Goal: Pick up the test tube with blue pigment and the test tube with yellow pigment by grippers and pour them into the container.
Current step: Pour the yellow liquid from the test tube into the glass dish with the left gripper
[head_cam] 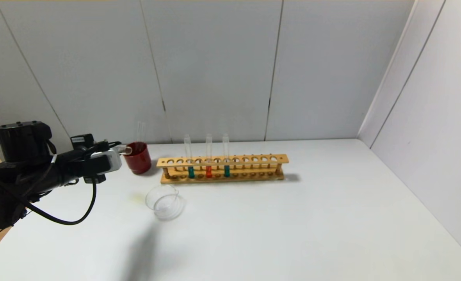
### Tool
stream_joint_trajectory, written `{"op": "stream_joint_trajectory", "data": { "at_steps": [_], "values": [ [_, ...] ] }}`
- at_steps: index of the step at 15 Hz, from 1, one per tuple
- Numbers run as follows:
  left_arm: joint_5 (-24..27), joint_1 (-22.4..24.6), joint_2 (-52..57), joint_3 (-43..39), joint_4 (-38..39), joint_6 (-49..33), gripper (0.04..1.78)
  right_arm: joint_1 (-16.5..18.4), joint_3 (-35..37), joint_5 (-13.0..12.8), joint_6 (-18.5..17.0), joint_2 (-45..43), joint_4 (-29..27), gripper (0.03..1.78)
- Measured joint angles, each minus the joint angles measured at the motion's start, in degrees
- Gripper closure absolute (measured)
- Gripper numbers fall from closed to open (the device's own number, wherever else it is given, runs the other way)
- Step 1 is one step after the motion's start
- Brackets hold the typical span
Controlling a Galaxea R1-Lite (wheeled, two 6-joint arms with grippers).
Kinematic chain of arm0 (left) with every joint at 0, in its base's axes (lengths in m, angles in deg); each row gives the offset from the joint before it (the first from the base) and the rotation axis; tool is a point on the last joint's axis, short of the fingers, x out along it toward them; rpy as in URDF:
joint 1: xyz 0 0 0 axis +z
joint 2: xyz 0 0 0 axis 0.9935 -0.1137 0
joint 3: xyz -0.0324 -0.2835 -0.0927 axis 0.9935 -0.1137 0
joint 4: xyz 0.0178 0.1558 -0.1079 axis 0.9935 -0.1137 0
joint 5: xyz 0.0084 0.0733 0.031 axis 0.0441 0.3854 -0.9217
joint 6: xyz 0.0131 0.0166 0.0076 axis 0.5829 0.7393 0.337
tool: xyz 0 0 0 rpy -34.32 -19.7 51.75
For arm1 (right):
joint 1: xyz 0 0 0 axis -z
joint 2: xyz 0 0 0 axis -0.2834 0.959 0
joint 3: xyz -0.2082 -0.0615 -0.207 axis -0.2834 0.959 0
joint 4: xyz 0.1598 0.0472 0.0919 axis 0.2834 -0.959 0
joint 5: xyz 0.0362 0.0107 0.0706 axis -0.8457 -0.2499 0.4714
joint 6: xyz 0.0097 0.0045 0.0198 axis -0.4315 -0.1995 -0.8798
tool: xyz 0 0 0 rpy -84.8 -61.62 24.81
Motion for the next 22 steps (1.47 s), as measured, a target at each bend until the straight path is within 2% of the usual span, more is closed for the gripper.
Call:
{"op": "stream_joint_trajectory", "data": {
  "at_steps": [22],
  "values": [
    [1.6,-0.5,-5.0,3.2,0.8,10.4,1.5,0.0,0.0,0.0,0.0,0.0,0.0,0.06]
  ]
}}
